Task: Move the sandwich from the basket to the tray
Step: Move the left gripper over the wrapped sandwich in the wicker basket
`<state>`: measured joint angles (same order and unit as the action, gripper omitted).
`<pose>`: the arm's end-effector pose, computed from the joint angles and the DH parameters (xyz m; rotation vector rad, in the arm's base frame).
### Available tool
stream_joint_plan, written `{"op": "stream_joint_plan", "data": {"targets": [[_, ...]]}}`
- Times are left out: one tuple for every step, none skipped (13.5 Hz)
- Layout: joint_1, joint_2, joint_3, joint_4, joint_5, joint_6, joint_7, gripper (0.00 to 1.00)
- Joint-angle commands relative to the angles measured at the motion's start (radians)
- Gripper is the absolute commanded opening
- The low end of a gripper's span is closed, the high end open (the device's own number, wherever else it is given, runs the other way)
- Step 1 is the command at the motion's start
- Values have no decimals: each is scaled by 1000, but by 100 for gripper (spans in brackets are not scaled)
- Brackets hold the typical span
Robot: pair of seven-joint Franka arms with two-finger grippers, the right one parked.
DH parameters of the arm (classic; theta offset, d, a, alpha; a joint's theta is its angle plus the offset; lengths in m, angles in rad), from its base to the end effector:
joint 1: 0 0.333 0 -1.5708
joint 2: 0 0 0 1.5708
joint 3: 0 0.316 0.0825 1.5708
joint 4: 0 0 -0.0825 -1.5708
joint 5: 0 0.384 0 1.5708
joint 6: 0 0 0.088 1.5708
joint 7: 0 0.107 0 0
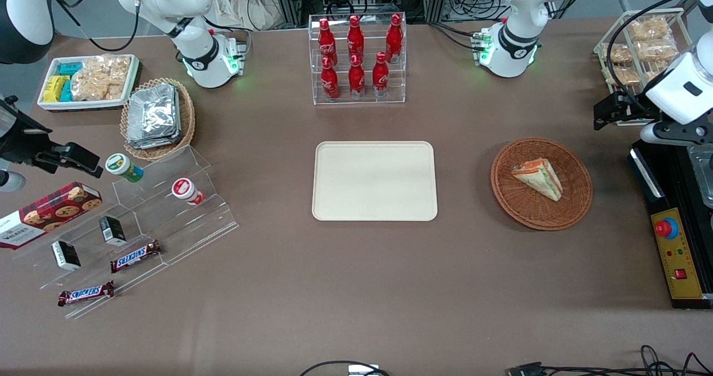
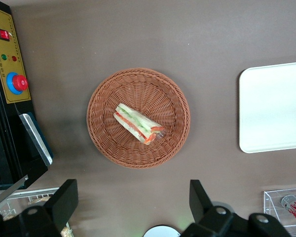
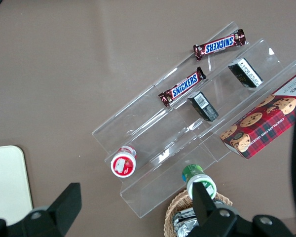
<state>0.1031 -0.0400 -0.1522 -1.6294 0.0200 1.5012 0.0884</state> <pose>0.5330 -0.0256 0.6128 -3.1069 0.2125 0.1389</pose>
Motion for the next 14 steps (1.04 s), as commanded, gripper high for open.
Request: {"op": "stream_joint_plan", "data": {"targets": [[-8, 2, 11, 23, -12, -21, 5, 100], [-8, 3, 11, 26, -11, -21, 8, 100], [-5, 3, 13, 29, -12, -21, 8, 100], [-3, 3, 13, 29, -12, -19, 8, 100], [7, 8, 13, 22, -12, -19, 11, 100], [15, 18, 13, 16, -17, -18, 14, 100], [15, 12, 13, -9, -29, -7, 11, 100], [15, 9, 13, -32, -29, 8, 4, 100], [17, 0, 14, -70, -29, 32, -4, 100], [18, -20, 14, -123, -28, 71, -36, 100], [24, -49, 17, -194, -29, 121, -67, 100], [41, -75, 20, -264, -34, 176, -90, 100], [46, -105, 22, -347, -34, 238, -93, 100], [46, -133, 46, -431, -34, 308, -93, 100]]}}
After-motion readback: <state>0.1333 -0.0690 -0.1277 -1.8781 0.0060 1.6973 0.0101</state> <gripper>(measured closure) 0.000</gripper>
